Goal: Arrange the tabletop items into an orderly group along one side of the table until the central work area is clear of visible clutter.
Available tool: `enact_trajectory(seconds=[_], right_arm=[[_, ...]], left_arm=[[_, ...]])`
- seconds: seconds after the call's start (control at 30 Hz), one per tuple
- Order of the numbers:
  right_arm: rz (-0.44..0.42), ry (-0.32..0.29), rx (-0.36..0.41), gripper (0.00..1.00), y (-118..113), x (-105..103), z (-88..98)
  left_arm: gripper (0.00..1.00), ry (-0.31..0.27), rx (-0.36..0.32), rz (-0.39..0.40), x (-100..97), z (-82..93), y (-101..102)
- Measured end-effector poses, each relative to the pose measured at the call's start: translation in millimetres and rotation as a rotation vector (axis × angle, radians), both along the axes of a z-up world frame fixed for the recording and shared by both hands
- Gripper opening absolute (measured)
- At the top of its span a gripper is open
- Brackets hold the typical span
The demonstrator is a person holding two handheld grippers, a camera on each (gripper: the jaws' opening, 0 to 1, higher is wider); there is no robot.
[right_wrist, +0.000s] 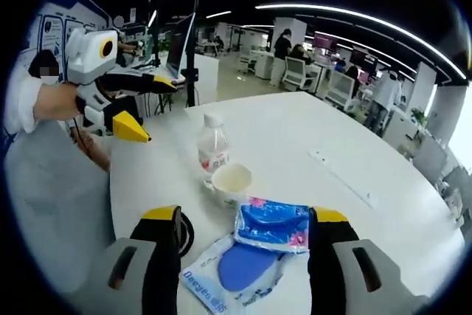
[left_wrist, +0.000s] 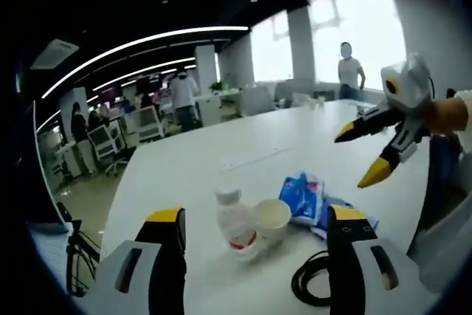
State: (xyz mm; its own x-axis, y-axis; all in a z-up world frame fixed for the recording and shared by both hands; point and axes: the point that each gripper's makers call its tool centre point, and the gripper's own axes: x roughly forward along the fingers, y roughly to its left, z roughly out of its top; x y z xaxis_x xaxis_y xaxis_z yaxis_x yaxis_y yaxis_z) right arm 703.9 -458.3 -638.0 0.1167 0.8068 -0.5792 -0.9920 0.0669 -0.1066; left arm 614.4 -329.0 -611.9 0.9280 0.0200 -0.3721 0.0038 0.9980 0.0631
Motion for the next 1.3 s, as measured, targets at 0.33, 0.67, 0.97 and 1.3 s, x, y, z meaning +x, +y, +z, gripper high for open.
enact_trajectory(seconds=[0.33,0.67,0.97,1.3], right_arm=[[-0.014,0.047,-0.014,0.67,-21,18,-21.2],[-0.017,0.063,-0.02,0.67,-30,37,-32.3],[-0.027,0.074,-0.013,0.67,-37,54,-35.6],[-0.027,0.09,-0.019,0.67,-38,63,-43.2]], left_arm=[[0.74,0.043,0.006,-0.018,18.6,-15.8,-31],[0.72,0.069,-0.015,-0.003,33.1,-30.8,-56],[0.68,0.098,-0.025,-0.004,45.3,-39.0,-74],[0.65,0.116,-0.057,0.03,61.4,-47.9,-79]])
